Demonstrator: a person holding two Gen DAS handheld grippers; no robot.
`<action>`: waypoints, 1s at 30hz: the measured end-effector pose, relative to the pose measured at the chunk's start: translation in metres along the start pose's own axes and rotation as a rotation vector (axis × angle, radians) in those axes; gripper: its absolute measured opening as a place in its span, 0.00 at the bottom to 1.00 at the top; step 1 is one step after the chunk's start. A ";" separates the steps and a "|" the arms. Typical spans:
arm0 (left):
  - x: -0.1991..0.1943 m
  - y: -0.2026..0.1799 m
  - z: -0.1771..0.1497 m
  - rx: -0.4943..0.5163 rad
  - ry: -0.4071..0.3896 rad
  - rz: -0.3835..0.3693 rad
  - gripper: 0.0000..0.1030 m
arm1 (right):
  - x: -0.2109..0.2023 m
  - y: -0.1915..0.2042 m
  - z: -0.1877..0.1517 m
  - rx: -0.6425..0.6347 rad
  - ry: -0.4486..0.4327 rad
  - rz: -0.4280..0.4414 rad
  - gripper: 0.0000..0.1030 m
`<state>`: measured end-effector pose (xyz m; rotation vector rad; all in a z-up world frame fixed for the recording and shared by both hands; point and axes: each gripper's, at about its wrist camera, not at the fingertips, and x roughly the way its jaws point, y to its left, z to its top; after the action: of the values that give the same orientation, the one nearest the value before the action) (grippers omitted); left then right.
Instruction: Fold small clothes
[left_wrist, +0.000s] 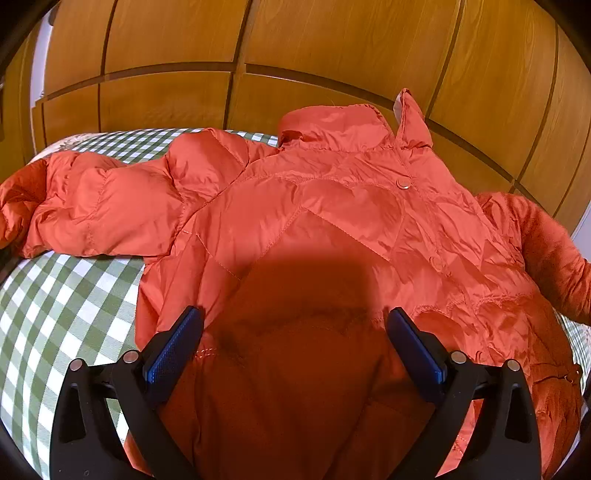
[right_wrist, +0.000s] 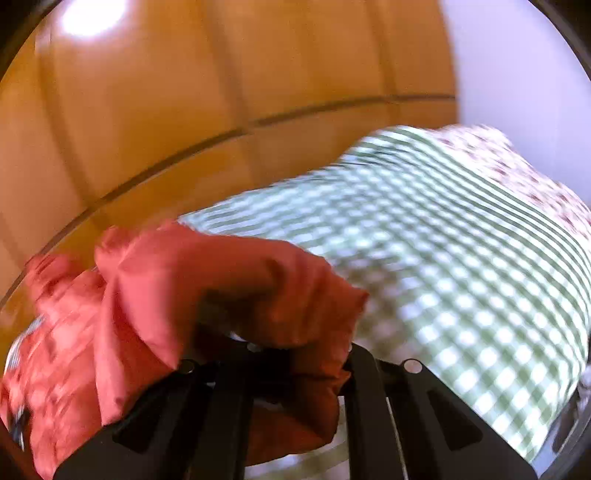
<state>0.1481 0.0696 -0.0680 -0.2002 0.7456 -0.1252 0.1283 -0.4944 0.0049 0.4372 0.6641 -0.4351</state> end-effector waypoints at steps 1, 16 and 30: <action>0.000 0.000 0.000 0.001 0.001 0.000 0.96 | 0.006 -0.013 0.005 0.023 -0.001 -0.029 0.05; 0.003 -0.001 0.002 0.017 0.010 0.003 0.96 | -0.068 -0.032 0.004 0.173 -0.406 -0.441 0.98; 0.003 0.002 0.003 0.018 0.011 -0.024 0.96 | -0.006 -0.178 0.039 0.635 0.034 -0.405 0.98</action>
<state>0.1521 0.0715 -0.0685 -0.1909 0.7531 -0.1557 0.0520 -0.6595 -0.0073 0.9164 0.6395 -1.0359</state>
